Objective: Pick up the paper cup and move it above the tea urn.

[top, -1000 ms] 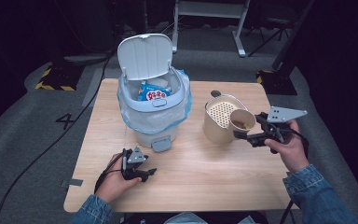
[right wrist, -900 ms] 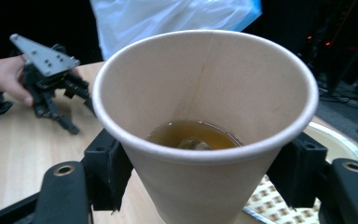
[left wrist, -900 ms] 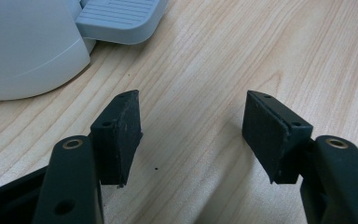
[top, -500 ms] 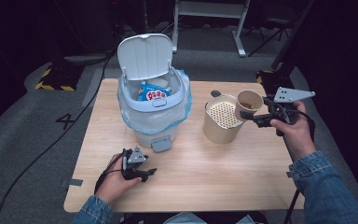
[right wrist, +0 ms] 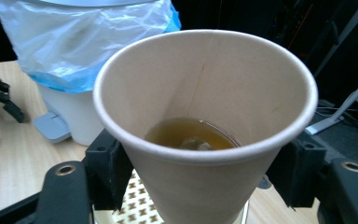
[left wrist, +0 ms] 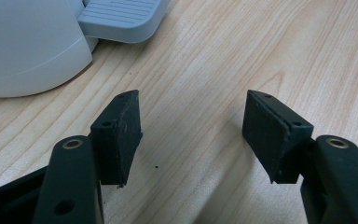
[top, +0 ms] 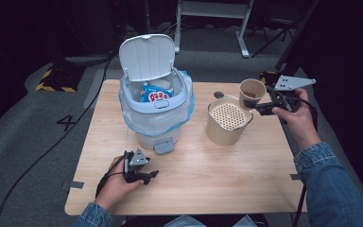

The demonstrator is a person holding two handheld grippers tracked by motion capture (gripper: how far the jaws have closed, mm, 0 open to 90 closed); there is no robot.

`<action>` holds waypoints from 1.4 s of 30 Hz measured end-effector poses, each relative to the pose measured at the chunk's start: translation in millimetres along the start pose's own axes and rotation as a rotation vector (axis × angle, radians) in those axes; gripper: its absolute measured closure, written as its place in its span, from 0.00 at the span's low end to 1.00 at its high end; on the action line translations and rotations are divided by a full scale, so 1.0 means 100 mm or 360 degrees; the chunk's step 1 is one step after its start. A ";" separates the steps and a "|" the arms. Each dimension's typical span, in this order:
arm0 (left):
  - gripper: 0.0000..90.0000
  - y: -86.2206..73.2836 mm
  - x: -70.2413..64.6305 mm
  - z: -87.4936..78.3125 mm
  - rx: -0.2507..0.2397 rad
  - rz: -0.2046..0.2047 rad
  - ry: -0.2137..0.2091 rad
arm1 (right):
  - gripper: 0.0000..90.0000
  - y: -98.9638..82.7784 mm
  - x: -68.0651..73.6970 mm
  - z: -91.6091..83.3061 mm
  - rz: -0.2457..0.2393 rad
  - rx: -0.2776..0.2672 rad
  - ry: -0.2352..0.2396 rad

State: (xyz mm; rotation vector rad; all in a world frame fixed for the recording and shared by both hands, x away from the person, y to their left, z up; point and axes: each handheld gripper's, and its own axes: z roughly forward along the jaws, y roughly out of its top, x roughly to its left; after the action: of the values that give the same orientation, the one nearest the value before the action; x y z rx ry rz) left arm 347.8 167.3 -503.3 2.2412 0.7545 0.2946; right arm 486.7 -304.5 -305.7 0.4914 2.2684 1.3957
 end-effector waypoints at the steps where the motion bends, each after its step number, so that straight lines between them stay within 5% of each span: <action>1: 0.42 0.00 0.00 0.00 0.0000 -0.0001 0.0001 | 0.35 0.01 -0.02 0.01 -0.0011 0.0002 -0.0006; 17: 0.42 -0.02 -0.02 -0.03 0.0002 -0.0026 0.0021 | 0.36 0.01 -0.21 0.12 -0.0065 0.0074 -0.0083; 23: 0.42 -0.02 -0.02 -0.03 0.0001 -0.0029 0.0019 | 0.36 0.01 -0.20 0.14 -0.0156 0.0115 -0.0114; 28: 0.42 -0.02 -0.02 -0.02 0.0000 -0.0030 0.0017 | 0.36 0.00 -0.18 0.16 -0.0158 0.0149 -0.0198; 31: 0.42 -0.02 -0.01 -0.02 -0.0002 -0.0029 0.0015 | 0.36 -0.01 -0.15 0.19 -0.0185 0.0167 -0.0319; 42: 0.42 -0.02 -0.01 -0.02 -0.0002 -0.0025 0.0012 | 0.36 0.00 -0.10 0.23 -0.0315 0.0252 -0.0374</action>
State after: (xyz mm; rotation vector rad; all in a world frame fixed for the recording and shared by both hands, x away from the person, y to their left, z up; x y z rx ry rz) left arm 345.8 168.8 -503.4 2.2333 0.7756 0.2960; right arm 507.0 -292.5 -313.3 0.4409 2.1777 1.0123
